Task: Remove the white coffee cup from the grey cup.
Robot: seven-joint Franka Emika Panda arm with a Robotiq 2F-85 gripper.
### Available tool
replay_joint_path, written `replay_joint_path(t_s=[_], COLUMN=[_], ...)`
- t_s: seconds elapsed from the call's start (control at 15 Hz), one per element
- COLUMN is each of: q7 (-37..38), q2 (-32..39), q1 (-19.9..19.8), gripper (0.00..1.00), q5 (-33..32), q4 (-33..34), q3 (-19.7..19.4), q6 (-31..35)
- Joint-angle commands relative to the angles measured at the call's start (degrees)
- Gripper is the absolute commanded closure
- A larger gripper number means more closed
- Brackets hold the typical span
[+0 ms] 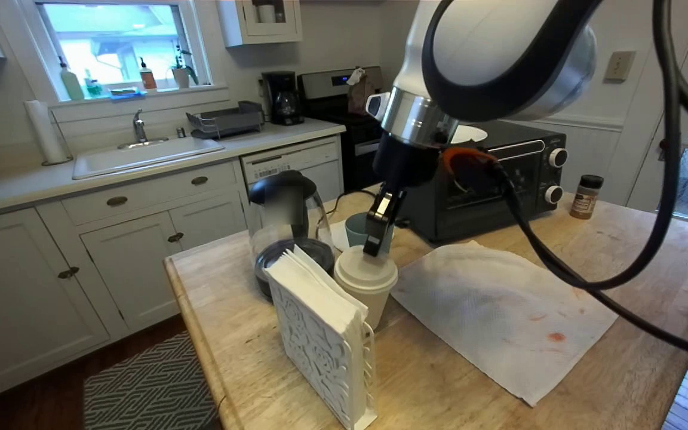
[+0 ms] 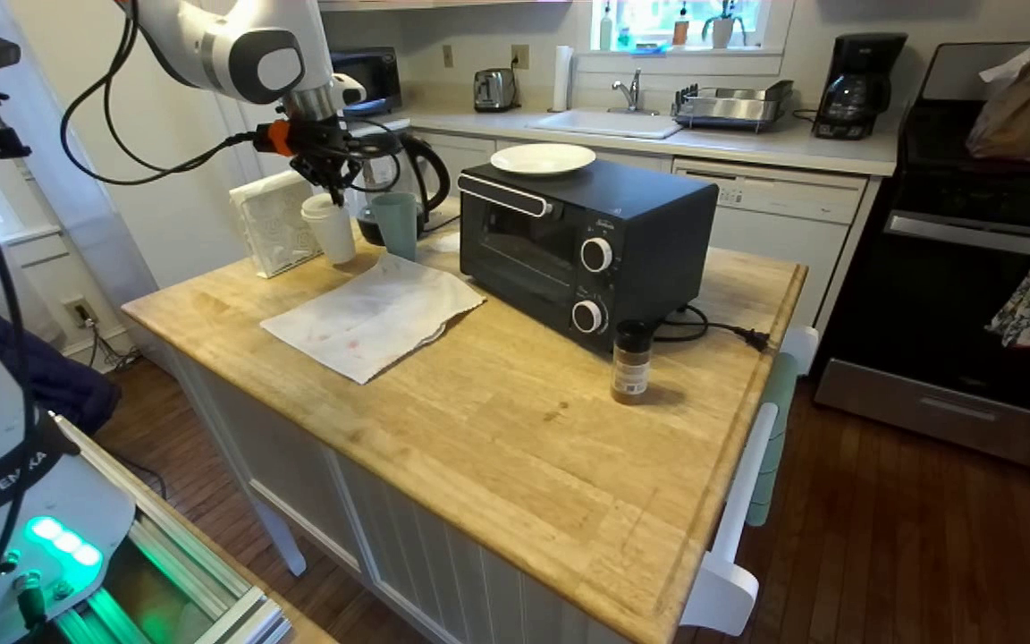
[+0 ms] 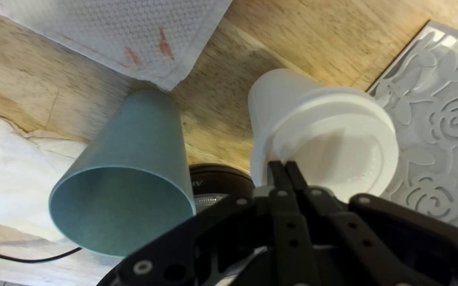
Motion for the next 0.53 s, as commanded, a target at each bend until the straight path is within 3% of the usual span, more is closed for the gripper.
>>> replay_joint_path(t_s=[0.0, 0.07, 0.2, 0.47], q7=[-1.1, -1.2, -1.2, -1.5], q2=[3.1, 3.3, 2.7, -3.2], q1=[-1.6, -2.0, -2.6, -4.0], gripper=[1.0, 0.73, 0.67, 0.39], q5=[-0.1, 0.4, 0.5, 1.1], q4=[1.5, 1.7, 2.2, 0.0], q3=[2.1, 2.5, 2.9, 2.9], q6=[-0.1, -0.7, -0.5, -3.8])
